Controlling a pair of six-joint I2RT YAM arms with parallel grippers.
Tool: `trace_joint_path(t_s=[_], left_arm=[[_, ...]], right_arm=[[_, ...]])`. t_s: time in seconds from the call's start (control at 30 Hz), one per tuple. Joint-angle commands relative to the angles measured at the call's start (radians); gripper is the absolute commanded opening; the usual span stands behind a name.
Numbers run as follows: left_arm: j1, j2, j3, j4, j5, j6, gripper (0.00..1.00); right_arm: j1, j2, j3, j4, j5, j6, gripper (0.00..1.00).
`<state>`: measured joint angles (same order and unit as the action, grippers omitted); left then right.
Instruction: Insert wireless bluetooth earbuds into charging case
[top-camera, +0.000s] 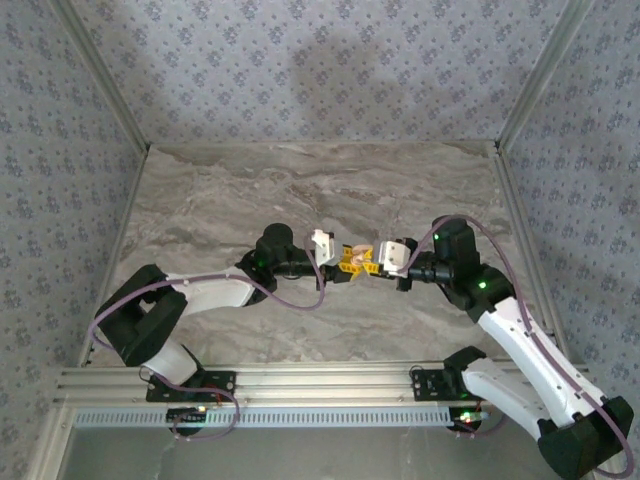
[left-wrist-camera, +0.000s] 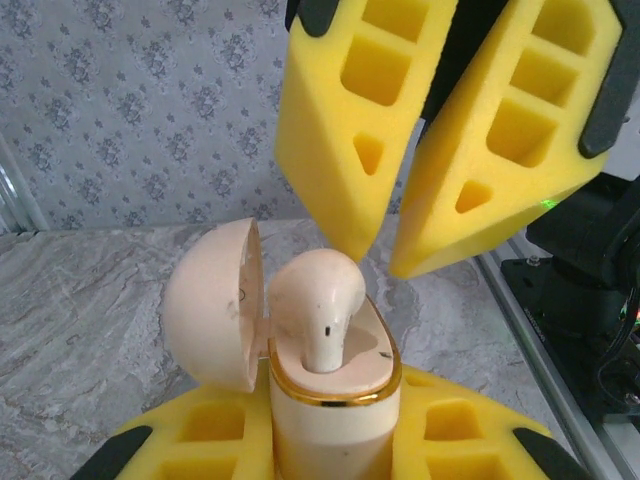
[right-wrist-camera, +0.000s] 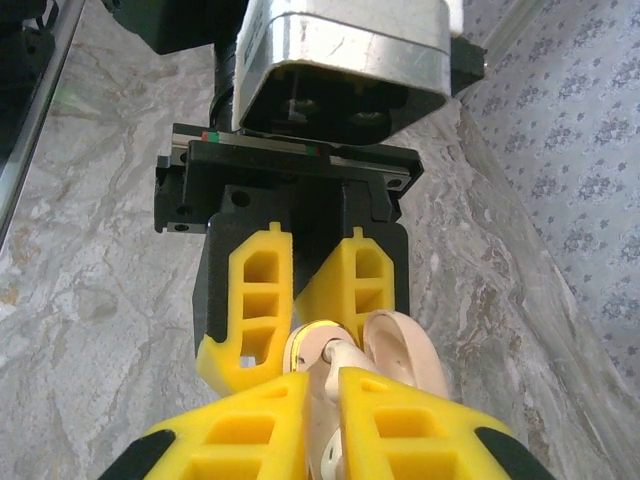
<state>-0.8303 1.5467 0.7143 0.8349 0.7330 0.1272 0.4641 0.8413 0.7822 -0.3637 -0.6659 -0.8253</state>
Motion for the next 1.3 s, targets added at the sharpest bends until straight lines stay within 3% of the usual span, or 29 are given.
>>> trace_joint_path(t_s=[0.0,0.23,0.43,0.5,0.6,0.67,0.83,1.1,1.27], left_arm=[[0.006,-0.023,0.02,0.018,0.014,0.018,0.13],[0.006,-0.03,0.02,0.01,0.013,0.023,0.12],[0.006,-0.031,0.018,0.002,0.014,0.032,0.12],[0.006,-0.034,0.019,-0.007,0.014,0.041,0.13],[0.006,-0.038,0.019,-0.025,0.013,0.057,0.13],[0.006,-0.042,0.02,-0.031,0.011,0.065,0.13],[0.006,-0.048,0.024,-0.043,0.01,0.072,0.13],[0.006,-0.051,0.022,-0.046,0.001,0.074,0.13],[0.006,-0.051,0.022,-0.05,-0.012,0.074,0.13]], right_arm=[[0.018,0.012,0.014,-0.038,0.023,-0.03,0.16],[0.057,0.047,0.05,-0.106,0.085,-0.066,0.14],[0.013,-0.027,0.043,-0.069,0.026,-0.03,0.22],[-0.029,-0.042,0.047,-0.072,-0.015,-0.015,0.3],[-0.068,-0.036,0.056,-0.086,-0.036,0.0,0.54],[-0.071,-0.014,0.058,-0.094,-0.041,0.011,0.65],[-0.069,0.058,0.09,-0.133,-0.055,0.028,0.77],[-0.068,0.131,0.105,-0.176,-0.07,0.023,0.78],[-0.064,0.115,0.101,-0.228,-0.101,-0.004,0.68]])
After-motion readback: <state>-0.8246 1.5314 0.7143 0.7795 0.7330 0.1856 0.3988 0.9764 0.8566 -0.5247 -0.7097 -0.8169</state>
